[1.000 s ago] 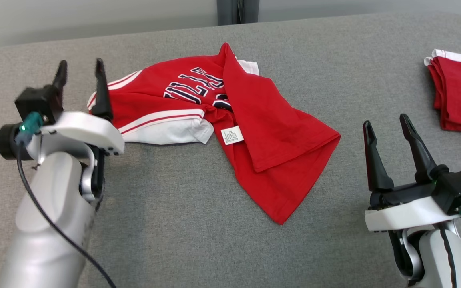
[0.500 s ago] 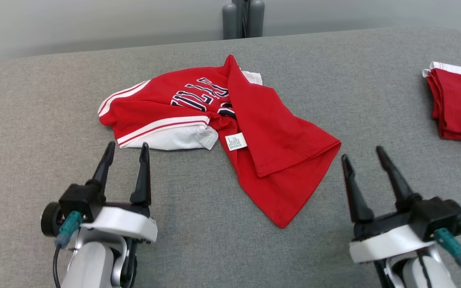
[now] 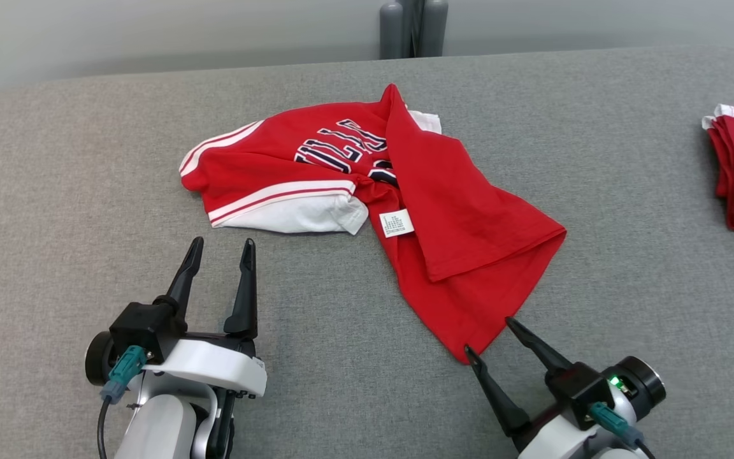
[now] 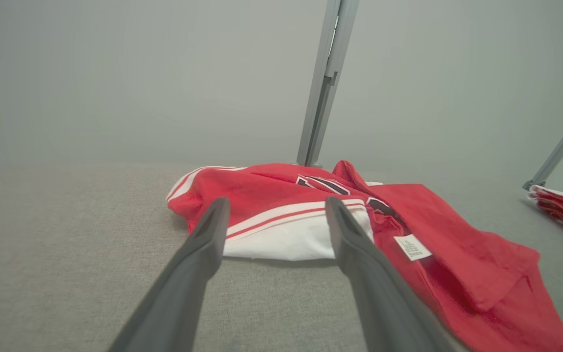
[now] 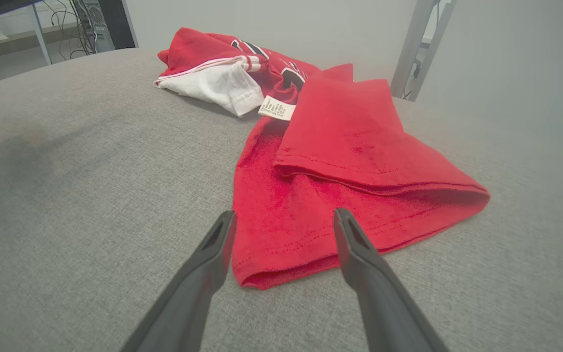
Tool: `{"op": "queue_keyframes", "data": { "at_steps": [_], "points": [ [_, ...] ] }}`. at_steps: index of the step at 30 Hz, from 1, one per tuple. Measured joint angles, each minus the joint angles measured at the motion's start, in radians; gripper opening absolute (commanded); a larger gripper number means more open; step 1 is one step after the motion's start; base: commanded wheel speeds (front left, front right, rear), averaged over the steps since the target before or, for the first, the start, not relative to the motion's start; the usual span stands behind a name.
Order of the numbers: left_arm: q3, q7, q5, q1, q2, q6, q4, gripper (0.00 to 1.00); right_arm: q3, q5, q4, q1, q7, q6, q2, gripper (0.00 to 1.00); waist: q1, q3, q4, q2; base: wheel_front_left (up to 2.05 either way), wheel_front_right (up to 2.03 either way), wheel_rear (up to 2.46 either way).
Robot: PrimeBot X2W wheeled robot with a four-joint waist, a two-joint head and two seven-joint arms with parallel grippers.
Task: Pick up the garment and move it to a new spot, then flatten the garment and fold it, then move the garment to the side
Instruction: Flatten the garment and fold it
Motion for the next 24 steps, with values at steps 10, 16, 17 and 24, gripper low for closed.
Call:
{"op": "queue_keyframes", "data": {
  "at_steps": [10,16,17,24],
  "points": [
    [-0.028,0.000,-0.023,-0.018,0.000,0.001,0.017,1.00,0.106,-0.015,0.134,-0.082,0.045,0.000,-0.042,1.00,0.0000,0.024,0.031,0.0000,0.00,0.00,0.00],
    [-0.035,0.000,-0.027,-0.034,0.000,0.005,0.023,1.00,0.128,-0.008,0.194,-0.125,0.054,0.000,-0.049,0.96,0.0000,0.035,0.049,0.0000,0.00,0.00,0.00],
    [-0.035,0.000,-0.029,-0.034,0.000,0.006,0.024,1.00,0.129,-0.007,0.202,-0.131,0.057,0.000,-0.050,0.36,0.0000,0.036,0.051,0.0000,0.00,0.00,0.00],
    [-0.032,0.000,-0.032,-0.035,0.000,0.006,0.028,1.00,0.074,0.002,0.236,-0.163,0.052,0.000,-0.063,0.00,0.0000,0.034,0.051,0.0000,0.00,0.00,0.00]
  ]
}}
